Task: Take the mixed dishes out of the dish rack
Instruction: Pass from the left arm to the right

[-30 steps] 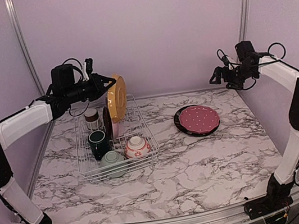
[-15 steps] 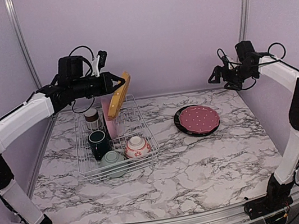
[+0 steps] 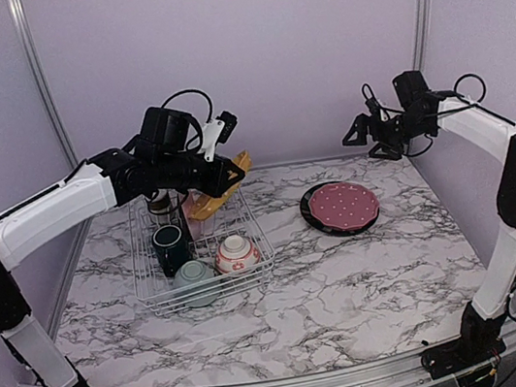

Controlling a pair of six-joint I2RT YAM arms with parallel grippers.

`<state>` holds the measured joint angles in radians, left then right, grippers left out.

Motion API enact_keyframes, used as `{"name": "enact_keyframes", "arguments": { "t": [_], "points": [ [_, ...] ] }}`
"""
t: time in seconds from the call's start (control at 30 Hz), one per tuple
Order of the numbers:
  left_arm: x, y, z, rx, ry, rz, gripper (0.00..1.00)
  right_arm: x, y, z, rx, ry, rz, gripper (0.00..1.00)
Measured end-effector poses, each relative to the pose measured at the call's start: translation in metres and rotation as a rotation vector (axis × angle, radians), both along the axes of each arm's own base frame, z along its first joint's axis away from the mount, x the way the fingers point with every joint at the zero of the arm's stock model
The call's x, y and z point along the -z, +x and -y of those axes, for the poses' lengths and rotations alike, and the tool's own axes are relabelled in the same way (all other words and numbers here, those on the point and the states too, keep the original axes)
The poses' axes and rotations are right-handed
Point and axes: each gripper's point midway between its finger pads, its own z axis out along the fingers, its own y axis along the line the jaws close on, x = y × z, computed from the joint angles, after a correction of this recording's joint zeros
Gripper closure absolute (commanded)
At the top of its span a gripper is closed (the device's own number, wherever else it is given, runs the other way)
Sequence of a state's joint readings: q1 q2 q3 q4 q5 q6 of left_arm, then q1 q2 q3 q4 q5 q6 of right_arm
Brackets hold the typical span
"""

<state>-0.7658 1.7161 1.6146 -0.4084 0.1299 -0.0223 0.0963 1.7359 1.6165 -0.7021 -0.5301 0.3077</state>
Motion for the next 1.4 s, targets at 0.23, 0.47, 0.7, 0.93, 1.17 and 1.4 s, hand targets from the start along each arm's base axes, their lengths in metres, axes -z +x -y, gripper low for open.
{"name": "enact_keyframes", "arguments": {
  "t": [0.23,0.47,0.7,0.93,1.17,1.4],
  "points": [
    [0.024,-0.014,0.011,0.030,0.155,0.079,1.00,-0.004,-0.013,-0.046,-0.095,0.060,-0.019,0.02],
    [0.057,-0.035,0.027,0.092,0.303,0.137,1.00,0.004,-0.019,-0.087,-0.169,0.112,-0.066,0.02],
    [0.096,-0.049,0.032,0.141,0.444,0.167,1.00,0.007,-0.022,-0.120,-0.225,0.145,-0.096,0.07],
    [0.106,-0.057,0.033,0.160,0.519,0.214,1.00,0.014,-0.029,-0.168,-0.323,0.150,-0.115,0.13],
    [0.109,-0.063,0.035,0.182,0.551,0.240,1.00,0.040,-0.045,-0.205,-0.412,0.110,-0.176,0.27],
    [0.115,-0.063,0.037,0.193,0.578,0.251,1.00,0.066,-0.054,-0.217,-0.445,0.062,-0.233,0.45]
  ]
}}
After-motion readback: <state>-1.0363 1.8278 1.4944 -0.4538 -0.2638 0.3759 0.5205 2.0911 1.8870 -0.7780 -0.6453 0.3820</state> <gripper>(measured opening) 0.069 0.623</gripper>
